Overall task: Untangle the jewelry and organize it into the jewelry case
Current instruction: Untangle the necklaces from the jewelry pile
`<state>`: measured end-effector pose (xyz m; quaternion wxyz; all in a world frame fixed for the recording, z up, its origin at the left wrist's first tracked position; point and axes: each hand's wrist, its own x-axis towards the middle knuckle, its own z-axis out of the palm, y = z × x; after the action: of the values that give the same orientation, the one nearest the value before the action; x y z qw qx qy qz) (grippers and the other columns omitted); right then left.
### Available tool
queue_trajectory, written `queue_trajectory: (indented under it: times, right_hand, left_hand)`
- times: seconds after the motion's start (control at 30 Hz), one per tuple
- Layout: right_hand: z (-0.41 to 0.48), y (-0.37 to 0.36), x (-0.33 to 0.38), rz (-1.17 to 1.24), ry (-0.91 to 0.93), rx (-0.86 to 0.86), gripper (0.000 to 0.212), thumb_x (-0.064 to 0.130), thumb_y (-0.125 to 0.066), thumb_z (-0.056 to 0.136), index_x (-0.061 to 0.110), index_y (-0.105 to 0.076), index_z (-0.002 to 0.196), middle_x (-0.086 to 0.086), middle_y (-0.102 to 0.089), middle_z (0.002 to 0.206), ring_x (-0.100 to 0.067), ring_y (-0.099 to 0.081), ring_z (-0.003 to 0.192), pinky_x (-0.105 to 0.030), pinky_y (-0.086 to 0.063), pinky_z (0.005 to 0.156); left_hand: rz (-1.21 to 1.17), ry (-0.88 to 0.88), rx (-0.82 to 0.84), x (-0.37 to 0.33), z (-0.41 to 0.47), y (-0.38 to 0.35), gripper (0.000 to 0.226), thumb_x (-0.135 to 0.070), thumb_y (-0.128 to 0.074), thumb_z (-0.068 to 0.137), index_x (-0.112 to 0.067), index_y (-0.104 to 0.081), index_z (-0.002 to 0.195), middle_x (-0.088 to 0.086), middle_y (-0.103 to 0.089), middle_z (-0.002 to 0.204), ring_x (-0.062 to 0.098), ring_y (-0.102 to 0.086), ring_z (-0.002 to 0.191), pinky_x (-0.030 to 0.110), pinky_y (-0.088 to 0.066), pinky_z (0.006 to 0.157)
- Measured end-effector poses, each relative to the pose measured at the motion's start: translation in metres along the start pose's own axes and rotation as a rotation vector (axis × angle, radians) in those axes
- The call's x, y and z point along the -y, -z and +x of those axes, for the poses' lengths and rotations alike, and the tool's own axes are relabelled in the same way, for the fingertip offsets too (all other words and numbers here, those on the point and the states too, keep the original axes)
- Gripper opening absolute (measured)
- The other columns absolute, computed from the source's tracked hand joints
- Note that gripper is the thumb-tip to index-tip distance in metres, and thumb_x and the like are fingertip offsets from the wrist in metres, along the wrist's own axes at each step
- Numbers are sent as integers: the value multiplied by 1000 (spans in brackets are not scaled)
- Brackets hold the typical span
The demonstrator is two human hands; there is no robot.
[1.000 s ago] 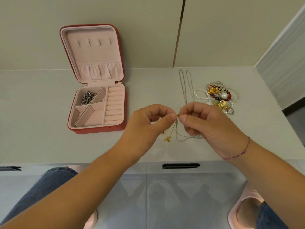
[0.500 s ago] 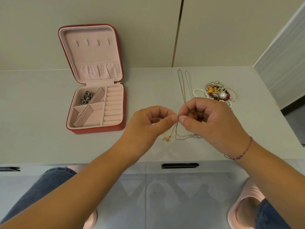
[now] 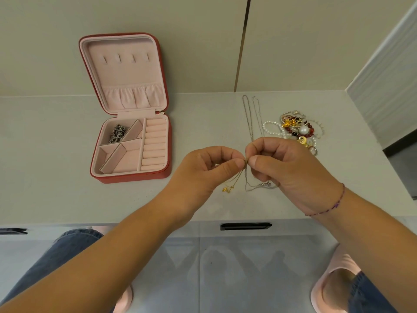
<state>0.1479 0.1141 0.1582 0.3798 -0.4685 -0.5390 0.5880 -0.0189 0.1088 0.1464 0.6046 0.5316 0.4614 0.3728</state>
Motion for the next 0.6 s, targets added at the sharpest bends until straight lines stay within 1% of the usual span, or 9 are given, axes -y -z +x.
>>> queue_trajectory:
  times: [0.07,0.13,0.23,0.27,0.33,0.4,0.43,0.53,0.6]
  right_hand:
    - [0,0,0,7,6,15,13,0,-60,83,10,-63,76,9,-53,52,-6,-43,50,-14,-40,52]
    - [0,0,0,-20,25,1,13,-1,-61,84,10,-64,77,10,-54,53,-5,-45,51,-15,-41,54]
    - [-1,0,3,-64,74,-42,16,-4,-60,84,10,-63,77,12,-58,56,0,-50,52,-13,-44,55]
    - [-1,0,4,-77,91,-49,16,-4,-60,83,10,-62,77,13,-59,57,2,-51,53,-11,-44,56]
    - [-2,0,5,-117,119,-57,16,-4,-63,82,11,-62,76,13,-59,58,1,-51,55,-10,-44,55]
    - [-3,-1,5,-174,137,-66,15,-1,-65,81,12,-63,75,12,-57,58,0,-49,55,-12,-44,55]
    - [-4,-1,6,-192,141,-69,14,0,-65,81,12,-64,75,11,-56,57,-2,-48,55,-13,-44,54]
    - [-5,-3,6,-205,145,-71,12,2,-66,80,13,-65,75,11,-54,56,-3,-47,53,-14,-42,50]
    - [-6,-3,6,-208,146,-74,10,4,-67,79,13,-65,75,11,-54,56,-2,-46,53,-13,-41,50]
  left_hand:
    - [-8,-4,-6,0,0,0,15,-32,-65,75,-20,-71,82,1,-69,84,12,-59,83,14,-47,78]
    - [-8,-10,-19,1,1,0,16,-33,-65,73,-21,-71,80,2,-69,83,14,-59,83,14,-47,77]
    - [0,-22,-24,0,1,0,7,-25,-66,80,-18,-70,80,6,-67,82,17,-56,81,15,-46,74]
    - [11,-31,-29,0,0,0,6,-21,-66,83,-17,-69,81,5,-66,81,16,-55,79,14,-45,72]
    - [57,-65,-47,-1,0,0,7,-17,-65,86,-16,-69,81,-5,-64,74,5,-55,71,10,-44,67]
    - [124,-113,-71,-1,0,1,9,-16,-65,87,-19,-68,79,-15,-63,69,-2,-55,67,9,-41,68]
    - [161,-139,-86,0,0,1,10,-17,-66,87,-22,-67,79,-15,-64,71,-2,-56,70,11,-41,72]
    - [284,-226,-136,3,0,2,7,-25,-67,87,-29,-65,81,-13,-67,83,4,-61,88,14,-43,84]
    - [352,-273,-164,3,0,1,2,-31,-65,84,-32,-64,82,-14,-66,86,9,-60,94,12,-41,85]
